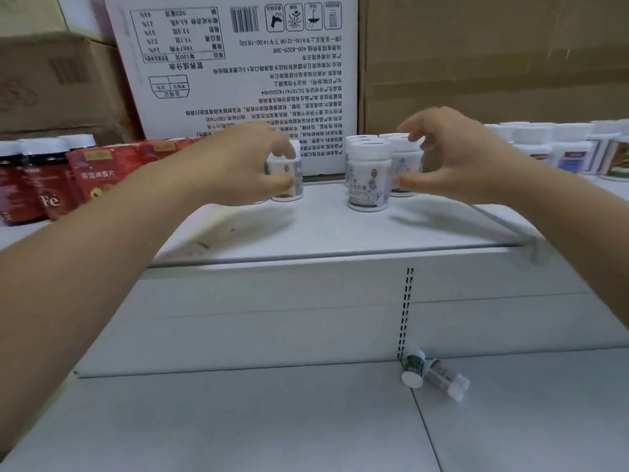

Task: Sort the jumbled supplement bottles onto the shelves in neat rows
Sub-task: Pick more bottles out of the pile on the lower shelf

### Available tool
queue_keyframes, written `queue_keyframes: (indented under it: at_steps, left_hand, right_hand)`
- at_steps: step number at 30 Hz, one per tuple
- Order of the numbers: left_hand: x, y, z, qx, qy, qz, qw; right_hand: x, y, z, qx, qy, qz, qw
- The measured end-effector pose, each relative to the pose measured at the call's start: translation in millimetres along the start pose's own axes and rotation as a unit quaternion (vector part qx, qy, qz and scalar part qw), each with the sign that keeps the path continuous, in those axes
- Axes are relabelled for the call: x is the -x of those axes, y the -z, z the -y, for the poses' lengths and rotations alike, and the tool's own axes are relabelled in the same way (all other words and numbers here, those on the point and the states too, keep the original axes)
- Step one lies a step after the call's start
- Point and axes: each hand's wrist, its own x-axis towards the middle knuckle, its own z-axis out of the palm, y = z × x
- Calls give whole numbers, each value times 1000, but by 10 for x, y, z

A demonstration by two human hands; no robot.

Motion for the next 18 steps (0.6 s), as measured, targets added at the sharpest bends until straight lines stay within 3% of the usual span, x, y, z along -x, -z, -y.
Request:
queue_keyframes:
  at_steps: [7, 14, 18]
  left_hand:
    - [488, 173, -688, 30, 119, 26, 992]
    - [1195, 156, -1589, 52, 192, -47, 979]
    - [1573, -69, -2103, 74, 222, -36, 972]
  right_hand:
    - [822, 374, -378, 67, -39, 66, 995]
    - [1811, 826, -615, 44, -35, 41, 998]
    - [2418, 839, -697, 0, -55, 28, 998]
